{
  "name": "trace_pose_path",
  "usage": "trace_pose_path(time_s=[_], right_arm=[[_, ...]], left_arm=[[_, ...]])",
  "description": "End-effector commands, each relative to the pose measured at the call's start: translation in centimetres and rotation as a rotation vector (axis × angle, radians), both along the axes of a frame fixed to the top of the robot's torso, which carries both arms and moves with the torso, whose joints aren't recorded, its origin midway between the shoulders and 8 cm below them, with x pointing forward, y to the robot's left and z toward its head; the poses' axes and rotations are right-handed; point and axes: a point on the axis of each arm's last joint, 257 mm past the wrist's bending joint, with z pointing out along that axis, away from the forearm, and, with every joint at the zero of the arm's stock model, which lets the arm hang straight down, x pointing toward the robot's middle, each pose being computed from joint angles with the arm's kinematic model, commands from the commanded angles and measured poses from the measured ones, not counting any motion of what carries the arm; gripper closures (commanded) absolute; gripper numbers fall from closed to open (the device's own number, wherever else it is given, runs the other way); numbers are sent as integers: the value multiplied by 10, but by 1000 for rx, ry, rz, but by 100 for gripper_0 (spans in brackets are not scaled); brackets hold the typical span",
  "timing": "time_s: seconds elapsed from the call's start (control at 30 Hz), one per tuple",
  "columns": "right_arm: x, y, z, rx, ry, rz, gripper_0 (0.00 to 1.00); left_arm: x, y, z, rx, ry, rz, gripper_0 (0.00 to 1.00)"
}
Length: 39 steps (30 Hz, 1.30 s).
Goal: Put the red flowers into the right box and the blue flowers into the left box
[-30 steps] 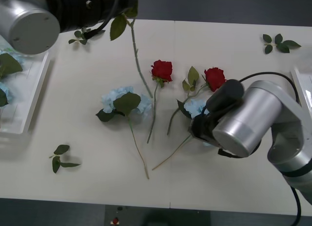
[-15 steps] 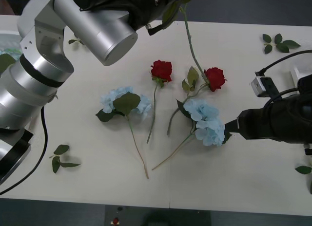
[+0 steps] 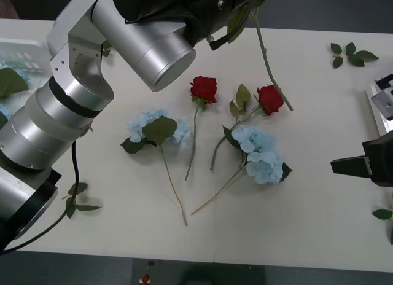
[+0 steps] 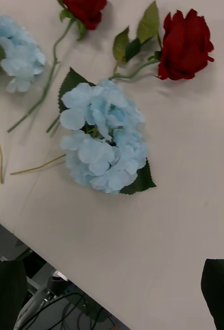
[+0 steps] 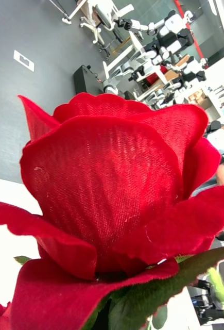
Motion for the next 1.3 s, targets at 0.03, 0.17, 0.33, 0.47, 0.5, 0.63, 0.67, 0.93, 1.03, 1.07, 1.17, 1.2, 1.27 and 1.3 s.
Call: trace_pose_path(time_s=[0.03,0.17,0.33,0.47,0.5,0.63,0.67,0.93,1.03,1.07,1.17,1.2,1.27,1.3], right_arm=[[-5,3,10,72,-25,116,2],[-2,4,24,162,-58,188,1],[11,19,48,296,-69,249,1],[26,33,63,357,-48,265,1],[28,35,66,364,-42,264,2],[46,59,85,400,-12,256,2],[52,65,88,402,-6,250,1],[80,122,105,525,27,229,2],[87,139,105,542,27,235,2],[89,145,104,548,29,236,1],[94,159,102,571,44,240,2],[96,165,101,580,47,242,1],[101,176,100,590,48,242,2],[104,180,100,592,48,242,2]], left_arm=[[-6,-4,25,-46,-27,-13,100],[-6,-4,25,-48,-27,-13,100],[-6,-4,25,-48,-27,-13,100],[-6,-4,25,-48,-27,-13,100],[-6,-4,25,-48,-27,-13,100],[-6,-4,25,-48,-27,-13,100],[-6,-4,25,-48,-27,-13,100],[-6,-4,25,-48,-27,-13,100],[-6,-4,25,-48,-27,-13,100],[-6,-4,25,-48,-27,-13,100],[-6,-4,25,-48,-27,-13,100],[-6,-4,25,-48,-27,-13,100],[-6,-4,25,-48,-27,-13,100],[-6,-4,25,-48,-27,-13,100]])
